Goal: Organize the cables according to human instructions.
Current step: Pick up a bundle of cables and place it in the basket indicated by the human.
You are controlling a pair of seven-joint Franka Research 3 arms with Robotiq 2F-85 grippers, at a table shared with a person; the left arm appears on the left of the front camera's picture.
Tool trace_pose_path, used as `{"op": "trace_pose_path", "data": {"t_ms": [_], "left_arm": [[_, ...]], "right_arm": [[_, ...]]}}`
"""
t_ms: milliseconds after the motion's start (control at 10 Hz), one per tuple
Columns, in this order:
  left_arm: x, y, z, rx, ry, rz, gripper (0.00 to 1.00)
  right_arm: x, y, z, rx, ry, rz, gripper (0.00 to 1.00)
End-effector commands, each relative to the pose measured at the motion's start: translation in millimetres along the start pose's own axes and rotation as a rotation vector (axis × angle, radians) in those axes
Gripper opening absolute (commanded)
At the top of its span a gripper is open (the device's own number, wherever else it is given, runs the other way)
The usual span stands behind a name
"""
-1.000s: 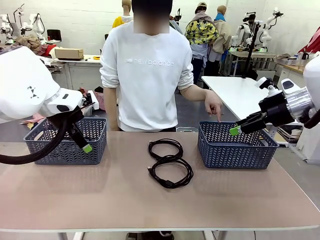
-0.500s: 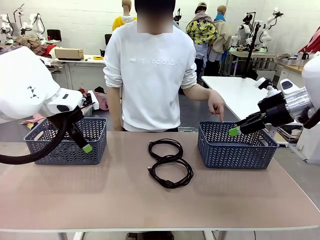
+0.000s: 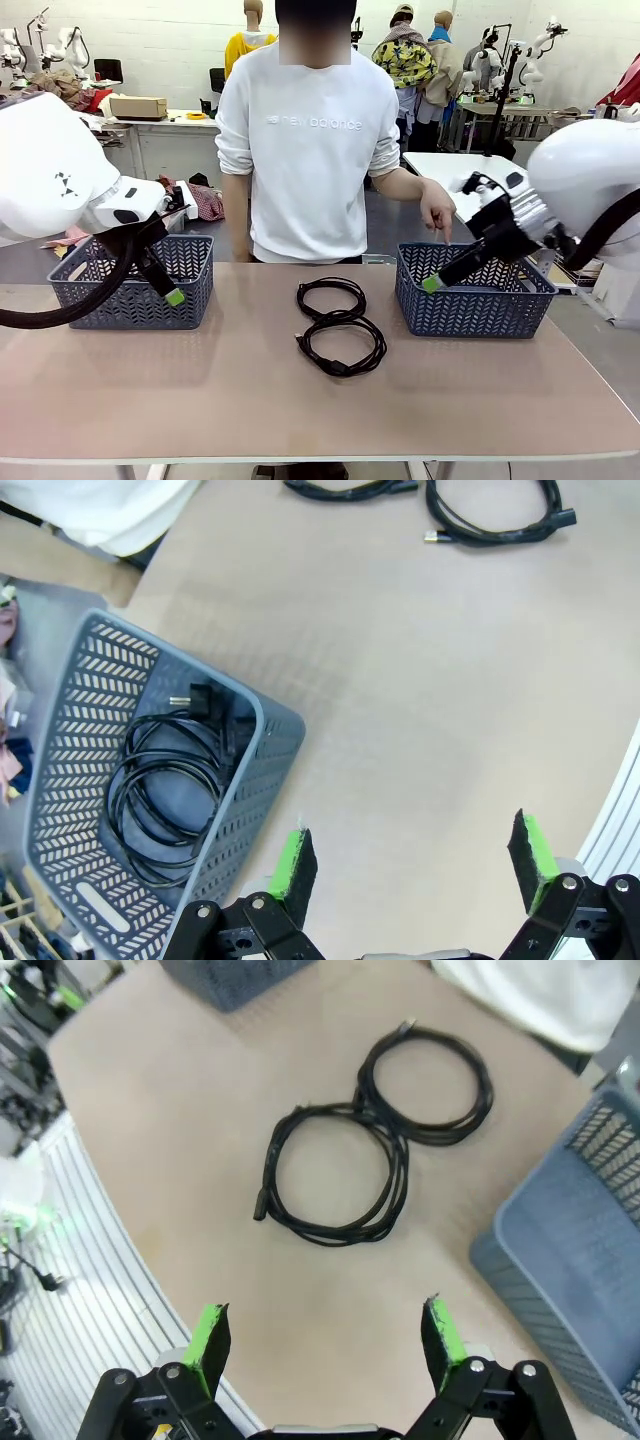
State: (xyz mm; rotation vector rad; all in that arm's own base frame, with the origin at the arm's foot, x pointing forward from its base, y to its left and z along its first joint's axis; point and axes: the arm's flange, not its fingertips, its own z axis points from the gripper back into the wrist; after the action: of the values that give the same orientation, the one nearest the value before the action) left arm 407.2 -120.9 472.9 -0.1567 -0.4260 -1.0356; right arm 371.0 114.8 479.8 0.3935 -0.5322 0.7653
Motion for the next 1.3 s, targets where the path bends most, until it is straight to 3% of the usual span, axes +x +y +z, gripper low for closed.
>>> {"op": "trace_pose_path", "data": {"t_ms": [0,600,1200], "left_arm": [[-1,1,1,0.005,0.001,0.004,1.0],[-1,1,1,0.005,0.001,0.004,1.0],[-1,1,1,0.005,0.001,0.004,1.0]], "right_arm": [[22,14,-13,-0.027,0.085,-0.024,1.0],[51,56,-78,-0.177,0.221,0.024,1.0],[43,56,-79,-0.148,0.223,0.045,1.0]]}}
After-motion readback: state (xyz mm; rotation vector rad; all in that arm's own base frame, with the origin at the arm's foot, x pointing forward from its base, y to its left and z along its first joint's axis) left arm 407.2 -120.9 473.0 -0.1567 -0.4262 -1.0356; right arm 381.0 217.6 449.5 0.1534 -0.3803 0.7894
